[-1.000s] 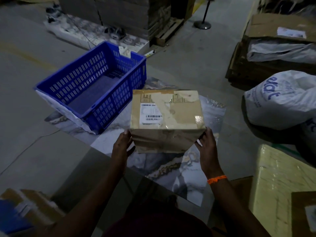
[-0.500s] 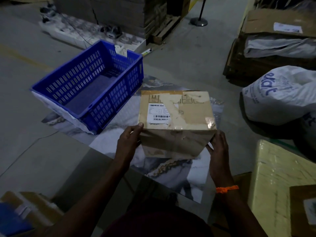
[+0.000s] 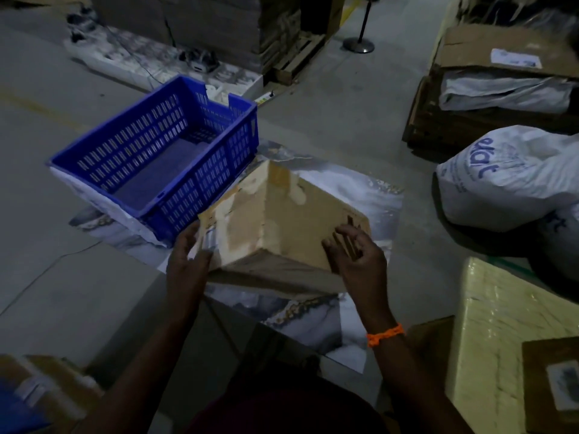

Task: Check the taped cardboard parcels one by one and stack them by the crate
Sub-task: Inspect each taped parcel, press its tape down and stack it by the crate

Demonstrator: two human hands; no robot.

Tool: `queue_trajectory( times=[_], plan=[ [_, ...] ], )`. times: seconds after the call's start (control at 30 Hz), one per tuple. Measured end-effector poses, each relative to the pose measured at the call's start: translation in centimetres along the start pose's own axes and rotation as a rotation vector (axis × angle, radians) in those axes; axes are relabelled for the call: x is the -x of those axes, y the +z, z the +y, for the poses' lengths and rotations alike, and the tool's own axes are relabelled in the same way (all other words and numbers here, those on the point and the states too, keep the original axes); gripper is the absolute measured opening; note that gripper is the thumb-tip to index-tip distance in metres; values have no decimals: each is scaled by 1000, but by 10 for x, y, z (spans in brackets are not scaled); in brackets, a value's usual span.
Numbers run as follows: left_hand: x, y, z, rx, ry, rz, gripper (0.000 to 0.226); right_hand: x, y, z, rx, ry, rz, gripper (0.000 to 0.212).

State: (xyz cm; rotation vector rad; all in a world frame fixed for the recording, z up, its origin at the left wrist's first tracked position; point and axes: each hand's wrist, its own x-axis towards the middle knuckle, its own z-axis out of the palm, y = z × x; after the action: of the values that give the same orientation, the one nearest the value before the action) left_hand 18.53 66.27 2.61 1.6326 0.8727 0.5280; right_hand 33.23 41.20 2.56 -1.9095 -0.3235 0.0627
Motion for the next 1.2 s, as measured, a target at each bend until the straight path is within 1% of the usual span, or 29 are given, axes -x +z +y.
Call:
queue_trajectory(
  times=[0.03,0.07,0.1,0.13,0.2,0.27,0.37,0.43,0.5,0.57,0.67,0.77,0.8,0.87,0.9,1.03,1.1,1.2],
  plan=[
    [-2,-3,6,-31,56,-29,38,3,6,5,60,3,7,42],
    [-5,-5,10,-49,74,-52,32,4,10,12,127,13,9,54],
    [-7,-7,12,-58,74,-66,33,5,14,18,186,31,3,67],
    [-9,-9,14,-47,52,-72,39,3,17,24,214,70,-14,80],
    [-12,-13,16,10,-4,-92,46,-1,17,28,133,182,-60,98],
    [-12,-14,21,86,-37,-125,47,-5,15,26,28,232,-99,102],
    [-9,-15,28,160,-107,-113,43,-5,10,22,-100,251,-91,100],
    [-10,-17,30,156,-146,-114,45,-3,7,22,-146,247,-67,93],
    [-9,-18,30,170,-128,-159,41,-1,4,24,-168,251,-55,85],
    [-6,-14,30,176,-103,-196,42,-3,-2,25,-158,237,-44,79],
    [-1,-5,21,158,-100,-216,56,-12,-16,25,-103,186,-40,79],
    [5,2,6,133,-120,-262,63,-17,-27,29,-72,191,-35,76],
    [7,4,1,130,-122,-278,63,-16,-29,31,-66,200,-27,75],
    [8,7,-7,112,-130,-284,56,-14,-31,37,-42,210,-19,73],
    [8,7,-10,106,-135,-274,53,-14,-30,40,-32,216,-23,73],
    [-5,7,-10,82,-134,-213,52,-27,-29,40,-14,252,-52,74],
    [-18,10,-2,38,-136,-206,46,-42,-31,38,-31,276,-83,67],
    [-36,20,15,25,-188,-226,39,-66,-30,40,-94,335,-154,43]
  ],
)
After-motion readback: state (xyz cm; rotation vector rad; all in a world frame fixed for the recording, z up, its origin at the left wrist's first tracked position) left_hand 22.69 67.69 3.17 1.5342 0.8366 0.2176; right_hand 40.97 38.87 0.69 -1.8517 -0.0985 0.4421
